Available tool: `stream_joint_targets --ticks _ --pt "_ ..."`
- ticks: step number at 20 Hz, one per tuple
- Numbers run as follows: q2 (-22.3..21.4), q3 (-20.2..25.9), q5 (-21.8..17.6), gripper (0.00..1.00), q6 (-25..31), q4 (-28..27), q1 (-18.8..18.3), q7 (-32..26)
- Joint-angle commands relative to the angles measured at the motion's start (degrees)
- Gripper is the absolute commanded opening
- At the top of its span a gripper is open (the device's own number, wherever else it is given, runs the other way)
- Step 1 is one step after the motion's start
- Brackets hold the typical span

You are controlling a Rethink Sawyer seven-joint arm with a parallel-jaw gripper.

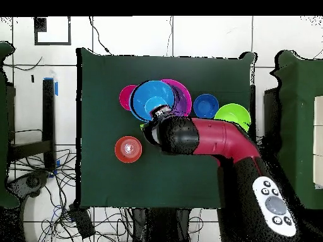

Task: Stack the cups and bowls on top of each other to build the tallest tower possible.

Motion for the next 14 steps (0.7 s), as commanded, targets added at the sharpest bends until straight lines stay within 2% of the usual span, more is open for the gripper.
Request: stream_joint_targets --ticks 1,5,14 --pt "7.5 4.8 -4.9 0.0 10.8 -11.3 -2.8 -18.9" --pt "9.2 6.2 -6.2 0.0 13.2 -14.4 -4.2 -20.7" --pt "13.9 8.3 -9.1 0.0 13.3 -20.0 -5.1 -20.5"
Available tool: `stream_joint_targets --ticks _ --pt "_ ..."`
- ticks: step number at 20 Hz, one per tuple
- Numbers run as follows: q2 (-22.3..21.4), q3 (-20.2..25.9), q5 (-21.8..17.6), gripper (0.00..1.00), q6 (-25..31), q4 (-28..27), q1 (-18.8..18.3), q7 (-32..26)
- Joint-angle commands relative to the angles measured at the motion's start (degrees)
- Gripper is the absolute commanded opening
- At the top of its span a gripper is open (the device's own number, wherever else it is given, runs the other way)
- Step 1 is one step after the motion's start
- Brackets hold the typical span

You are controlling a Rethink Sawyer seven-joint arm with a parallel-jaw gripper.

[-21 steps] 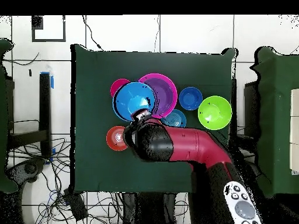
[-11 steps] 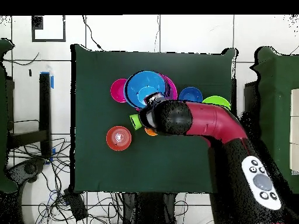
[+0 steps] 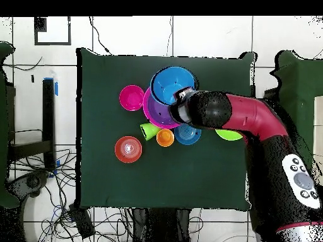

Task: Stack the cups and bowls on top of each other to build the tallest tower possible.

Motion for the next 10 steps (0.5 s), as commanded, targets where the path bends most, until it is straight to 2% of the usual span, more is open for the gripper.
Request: stream_joint_targets --ticks 1,10 --pt "5.7 5.0 -5.1 0.0 4.9 -7.0 0.4 -20.0" --pt "9.7 4.8 -6.2 0.0 3.3 -11.1 2.4 -17.3"
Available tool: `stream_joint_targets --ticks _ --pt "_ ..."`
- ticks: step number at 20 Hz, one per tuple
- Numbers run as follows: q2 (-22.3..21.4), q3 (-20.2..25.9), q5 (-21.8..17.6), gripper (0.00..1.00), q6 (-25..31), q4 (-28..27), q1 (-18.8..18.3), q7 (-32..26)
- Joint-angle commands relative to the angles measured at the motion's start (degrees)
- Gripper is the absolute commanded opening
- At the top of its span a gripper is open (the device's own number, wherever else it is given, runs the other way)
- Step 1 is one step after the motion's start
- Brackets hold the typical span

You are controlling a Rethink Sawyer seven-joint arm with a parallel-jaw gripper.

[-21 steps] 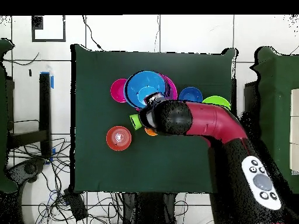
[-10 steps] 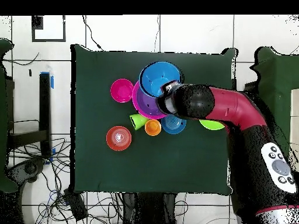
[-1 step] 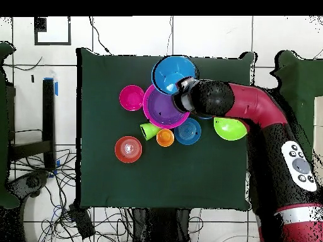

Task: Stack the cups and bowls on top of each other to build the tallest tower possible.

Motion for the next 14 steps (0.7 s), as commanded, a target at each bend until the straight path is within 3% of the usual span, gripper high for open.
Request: stream_joint_targets --ticks 1,8,14 --pt "4.5 2.8 -4.2 0.0 3.1 -4.5 2.6 -14.6" --pt "3.8 1.2 -3.7 0.0 -0.5 -1.8 5.0 -8.9" --pt "2.0 0.9 -2.6 0.0 0.3 1.1 4.6 -8.3"
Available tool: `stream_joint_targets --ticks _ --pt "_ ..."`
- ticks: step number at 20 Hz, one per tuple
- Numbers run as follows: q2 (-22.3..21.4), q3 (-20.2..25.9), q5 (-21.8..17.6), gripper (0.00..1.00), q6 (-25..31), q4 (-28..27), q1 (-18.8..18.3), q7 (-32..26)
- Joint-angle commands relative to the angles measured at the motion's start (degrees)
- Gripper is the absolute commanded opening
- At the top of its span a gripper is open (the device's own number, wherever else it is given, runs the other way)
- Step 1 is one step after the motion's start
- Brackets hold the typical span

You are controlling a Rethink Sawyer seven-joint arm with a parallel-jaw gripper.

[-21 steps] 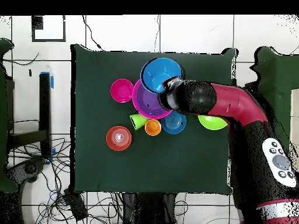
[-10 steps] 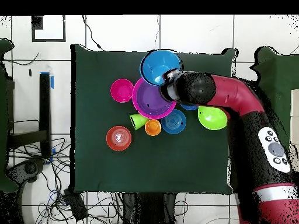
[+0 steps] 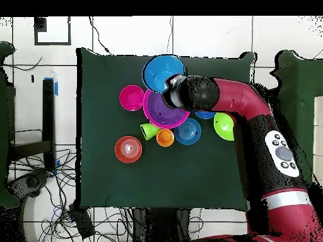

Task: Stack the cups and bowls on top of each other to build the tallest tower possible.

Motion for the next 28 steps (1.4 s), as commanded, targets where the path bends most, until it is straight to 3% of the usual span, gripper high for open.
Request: stream_joint_targets --ticks 1,21,28 --pt "-1.2 0.8 -2.1 0.0 0.3 3.6 1.7 -8.0" --pt "-6.2 2.2 -1.7 0.0 1.1 12.8 -2.6 -10.9" --pt "-4.9 2.6 -3.1 0.0 -0.9 12.9 -3.3 -11.3"
